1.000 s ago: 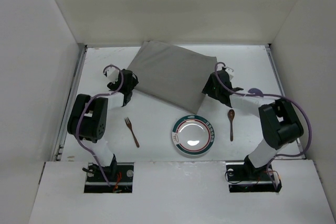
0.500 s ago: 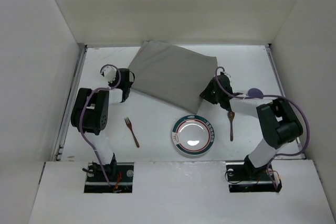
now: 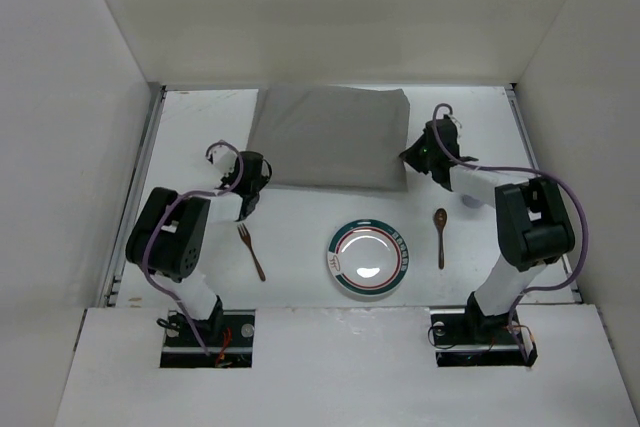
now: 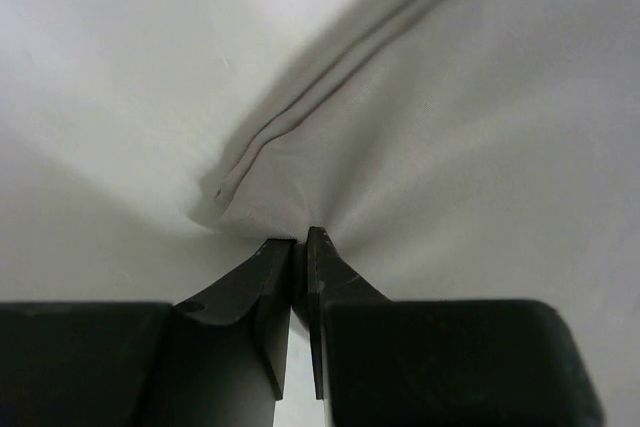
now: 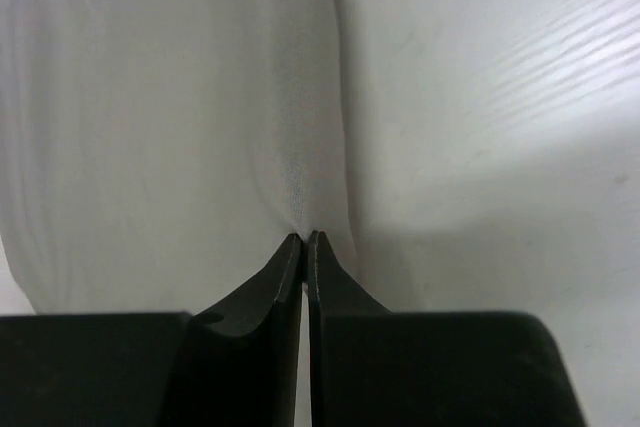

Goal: Set the dinner table for one person

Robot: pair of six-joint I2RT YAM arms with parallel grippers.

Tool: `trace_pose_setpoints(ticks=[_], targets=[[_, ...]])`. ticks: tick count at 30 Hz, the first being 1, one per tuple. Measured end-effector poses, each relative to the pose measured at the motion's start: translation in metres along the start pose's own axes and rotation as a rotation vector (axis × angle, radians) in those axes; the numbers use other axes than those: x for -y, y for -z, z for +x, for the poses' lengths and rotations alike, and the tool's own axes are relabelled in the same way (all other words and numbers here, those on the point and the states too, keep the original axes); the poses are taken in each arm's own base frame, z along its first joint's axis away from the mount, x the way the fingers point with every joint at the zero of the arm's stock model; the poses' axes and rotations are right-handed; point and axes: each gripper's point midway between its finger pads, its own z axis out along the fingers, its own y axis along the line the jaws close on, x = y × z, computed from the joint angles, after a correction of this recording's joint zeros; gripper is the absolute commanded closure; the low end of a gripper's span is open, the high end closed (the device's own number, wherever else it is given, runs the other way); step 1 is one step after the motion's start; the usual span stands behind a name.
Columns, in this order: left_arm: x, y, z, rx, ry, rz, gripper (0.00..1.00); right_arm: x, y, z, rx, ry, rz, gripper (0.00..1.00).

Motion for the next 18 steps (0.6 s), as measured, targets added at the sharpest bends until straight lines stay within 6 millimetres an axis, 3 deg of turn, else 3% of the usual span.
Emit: trace_pose_setpoints(ticks=[3,7,13,18], targets=[[0.005,0.025,0.019,-0.038,-0.034,0.05,0.94,0.014,-0.001,-0.021,0.039,-0.012,0.034,0.92],[0.006,0.052,0.035,-0.074,-0.067,0.097,0.94,0.032,-0.001,-0.023,0.036,-0.006,0.083,0.93],[-0.009,0.082,0.04,-0.079,-0.102,0.104,0.93,0.055,0.011,0.003,-0.009,0.007,0.12,0.94],[-0.023,0.096,0.046,-0.093,-0.135,0.089,0.91,0.06,0.03,0.018,-0.025,0.02,0.121,0.94]])
